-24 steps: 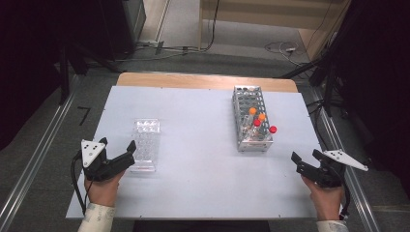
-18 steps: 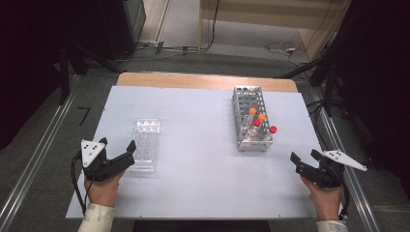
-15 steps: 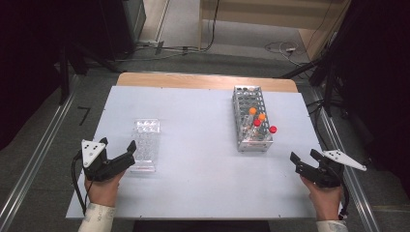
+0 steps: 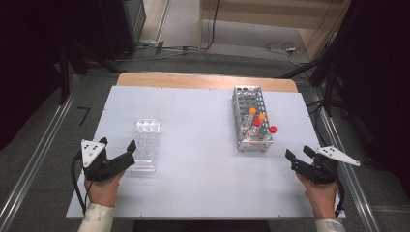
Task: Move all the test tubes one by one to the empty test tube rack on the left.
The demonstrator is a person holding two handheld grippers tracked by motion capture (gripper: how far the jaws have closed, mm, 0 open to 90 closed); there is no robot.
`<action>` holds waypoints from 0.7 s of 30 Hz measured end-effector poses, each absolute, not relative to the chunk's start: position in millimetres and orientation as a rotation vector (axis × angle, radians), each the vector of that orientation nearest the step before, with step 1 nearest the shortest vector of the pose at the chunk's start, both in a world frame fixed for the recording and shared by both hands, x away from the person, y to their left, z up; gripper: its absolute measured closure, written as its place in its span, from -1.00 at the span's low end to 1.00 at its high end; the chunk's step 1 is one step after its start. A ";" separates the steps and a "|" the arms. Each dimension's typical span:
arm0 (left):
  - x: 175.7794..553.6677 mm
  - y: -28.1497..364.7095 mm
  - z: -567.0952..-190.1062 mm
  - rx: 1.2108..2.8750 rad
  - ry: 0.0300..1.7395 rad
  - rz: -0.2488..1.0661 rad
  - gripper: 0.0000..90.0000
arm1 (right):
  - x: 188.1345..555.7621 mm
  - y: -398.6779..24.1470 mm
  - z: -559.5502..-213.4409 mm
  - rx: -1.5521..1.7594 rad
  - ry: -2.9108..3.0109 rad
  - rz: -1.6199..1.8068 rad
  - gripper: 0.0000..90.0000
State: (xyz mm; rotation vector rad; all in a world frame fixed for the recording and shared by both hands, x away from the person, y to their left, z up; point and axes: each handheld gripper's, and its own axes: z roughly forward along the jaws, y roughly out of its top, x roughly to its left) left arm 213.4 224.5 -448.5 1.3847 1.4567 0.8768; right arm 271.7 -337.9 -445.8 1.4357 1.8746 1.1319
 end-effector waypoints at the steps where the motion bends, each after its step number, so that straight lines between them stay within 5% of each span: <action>1: 213.4 224.5 -448.4 1.385 1.456 0.877 -0.80 | 272.7 -336.5 -445.7 1.429 1.879 1.135 -0.39; 21: 214.0 223.0 -448.8 1.391 1.456 0.883 -0.80 | 294.4 -311.6 -445.8 1.350 1.930 1.145 -0.28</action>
